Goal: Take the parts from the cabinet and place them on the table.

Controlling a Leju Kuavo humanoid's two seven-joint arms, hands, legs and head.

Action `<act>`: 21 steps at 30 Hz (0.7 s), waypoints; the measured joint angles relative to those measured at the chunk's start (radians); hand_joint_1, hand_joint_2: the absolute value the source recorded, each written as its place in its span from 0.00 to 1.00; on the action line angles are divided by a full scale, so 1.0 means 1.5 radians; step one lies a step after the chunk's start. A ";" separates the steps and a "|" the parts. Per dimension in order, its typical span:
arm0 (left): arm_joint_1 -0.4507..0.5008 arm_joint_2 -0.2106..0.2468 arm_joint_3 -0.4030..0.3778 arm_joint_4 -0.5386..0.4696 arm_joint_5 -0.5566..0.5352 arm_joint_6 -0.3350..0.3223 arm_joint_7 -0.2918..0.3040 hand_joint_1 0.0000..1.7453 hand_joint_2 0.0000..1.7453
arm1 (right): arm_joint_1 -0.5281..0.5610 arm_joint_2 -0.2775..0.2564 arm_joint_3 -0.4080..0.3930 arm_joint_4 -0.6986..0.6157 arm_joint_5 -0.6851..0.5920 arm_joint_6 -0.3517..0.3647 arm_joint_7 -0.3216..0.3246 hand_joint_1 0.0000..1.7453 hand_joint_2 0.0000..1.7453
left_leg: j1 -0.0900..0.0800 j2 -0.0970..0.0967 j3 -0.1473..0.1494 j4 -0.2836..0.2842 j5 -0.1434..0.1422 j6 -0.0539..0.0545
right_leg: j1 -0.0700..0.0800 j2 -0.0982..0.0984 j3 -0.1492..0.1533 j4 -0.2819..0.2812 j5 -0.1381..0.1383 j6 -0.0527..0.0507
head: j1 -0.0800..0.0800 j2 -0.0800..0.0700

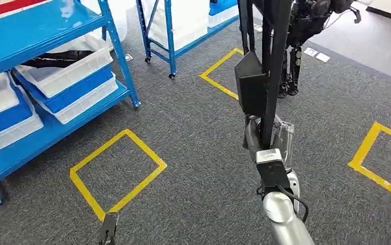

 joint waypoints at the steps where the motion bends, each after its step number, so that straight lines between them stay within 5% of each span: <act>1: 0.001 0.001 -0.002 0.000 0.000 0.000 0.001 0.00 1.00 | 0.004 -0.002 -0.001 -0.003 0.002 -0.002 0.000 0.98 1.00 | 0.002 0.007 0.002 -0.001 0.000 -0.001 | 0.001 0.007 -0.001 0.000 0.000 -0.001 | 0.000 0.000; 2: 0.001 0.001 -0.003 0.000 -0.001 0.000 0.001 0.00 1.00 | 0.007 -0.003 -0.002 -0.006 0.002 -0.003 0.001 0.98 1.00 | 0.003 0.014 0.003 0.000 -0.002 -0.006 | -0.004 0.017 -0.001 -0.002 0.004 -0.006 | 0.000 0.000; 4: 0.001 0.003 -0.008 0.001 -0.006 -0.002 0.003 0.00 1.00 | 0.010 -0.004 -0.004 -0.014 0.011 -0.009 0.004 0.98 1.00 | 0.011 -0.050 -0.009 0.033 -0.032 -0.019 | -0.013 0.031 -0.002 -0.004 0.009 -0.015 | -0.001 0.000; 5: 0.002 0.004 -0.008 0.002 -0.008 -0.002 0.005 0.00 1.00 | 0.010 -0.003 -0.004 -0.016 0.015 -0.010 0.005 0.98 1.00 | 0.012 -0.065 -0.027 0.076 -0.060 -0.021 | -0.013 0.037 -0.004 -0.004 0.011 -0.019 | -0.002 0.000; 7: 0.007 0.007 -0.009 0.006 -0.011 -0.008 0.009 0.00 1.00 | 0.011 -0.002 -0.004 -0.018 0.027 -0.016 0.005 0.98 1.00 | 0.013 -0.077 -0.072 0.178 -0.106 -0.023 | -0.011 0.055 -0.008 -0.002 0.013 -0.022 | -0.002 0.000; 8: 0.010 0.009 -0.009 0.006 -0.011 -0.013 0.011 0.00 1.00 | 0.012 -0.003 -0.005 -0.018 0.035 -0.021 0.008 0.98 1.00 | 0.015 -0.078 -0.084 0.204 -0.109 -0.024 | -0.011 0.065 -0.010 -0.002 0.014 -0.022 | -0.002 0.000; 9: 0.011 0.010 -0.009 0.007 -0.012 -0.017 0.013 0.00 1.00 | 0.013 -0.003 -0.006 -0.019 0.044 -0.025 0.010 0.98 1.00 | 0.016 -0.078 -0.079 0.194 -0.096 -0.024 | -0.011 0.075 -0.011 -0.002 0.015 -0.021 | -0.002 0.000; 11: 0.011 0.013 -0.012 0.007 -0.015 -0.020 0.015 0.00 1.00 | 0.013 -0.004 -0.008 -0.022 0.062 -0.035 0.014 0.98 1.00 | 0.019 -0.084 -0.031 0.102 -0.040 -0.021 | -0.012 0.093 -0.010 0.000 0.016 -0.019 | -0.002 0.000; 12: 0.011 0.012 -0.013 0.007 -0.020 -0.017 0.017 0.00 1.00 | 0.012 -0.004 -0.009 -0.026 0.072 -0.041 0.016 0.98 1.00 | 0.022 -0.107 0.004 0.033 -0.011 -0.018 | -0.012 0.101 -0.010 0.002 0.017 -0.017 | -0.003 0.000; 13: 0.011 0.011 -0.015 0.008 -0.022 -0.013 0.019 0.00 1.00 | 0.012 -0.003 -0.009 -0.029 0.079 -0.047 0.017 0.98 1.00 | 0.024 -0.142 0.015 0.012 -0.021 -0.015 | -0.012 0.106 -0.012 0.002 0.018 -0.015 | -0.002 0.000; 14: 0.012 0.008 -0.018 0.010 -0.025 -0.009 0.021 0.00 1.00 | 0.007 -0.003 -0.010 -0.031 0.086 -0.053 0.017 0.98 1.00 | 0.023 -0.139 0.014 0.004 -0.020 -0.015 | -0.006 0.113 -0.018 0.004 0.021 -0.010 | 0.000 0.000; 17: 0.012 -0.001 -0.026 0.011 -0.029 -0.005 0.027 0.00 1.00 | 0.008 -0.001 -0.011 -0.038 0.104 -0.063 0.022 0.98 1.00 | 0.014 -0.117 0.014 0.001 -0.013 -0.004 | -0.013 0.132 -0.025 -0.006 0.032 0.007 | -0.003 0.000; 18: 0.012 -0.004 -0.028 0.011 -0.032 -0.007 0.027 0.00 1.00 | 0.008 -0.002 -0.013 -0.040 0.110 -0.065 0.024 0.98 1.00 | 0.025 -0.105 0.018 -0.015 -0.002 0.004 | -0.006 0.129 -0.033 0.001 0.031 0.008 | -0.001 0.000; 19: 0.011 -0.004 -0.029 0.011 -0.034 -0.010 0.028 0.00 1.00 | 0.008 -0.002 -0.013 -0.041 0.115 -0.068 0.027 0.98 1.00 | 0.019 -0.100 0.021 -0.021 0.001 0.005 | -0.006 0.095 -0.042 0.014 0.023 0.007 | -0.001 0.000; 20: 0.011 -0.005 -0.029 0.012 -0.035 -0.012 0.029 0.00 1.00 | 0.006 -0.002 -0.013 -0.042 0.121 -0.069 0.030 0.98 1.00 | 0.019 -0.088 0.020 -0.021 0.003 0.011 | -0.005 0.073 -0.061 0.052 -0.001 0.001 | 0.005 0.000; 21: 0.011 -0.004 -0.029 0.012 -0.037 -0.018 0.030 0.00 1.00 | 0.006 -0.002 -0.013 -0.043 0.127 -0.070 0.032 0.98 1.00 | 0.018 -0.080 0.019 -0.021 0.003 0.010 | -0.004 0.066 -0.084 0.102 -0.022 -0.002 | 0.006 0.000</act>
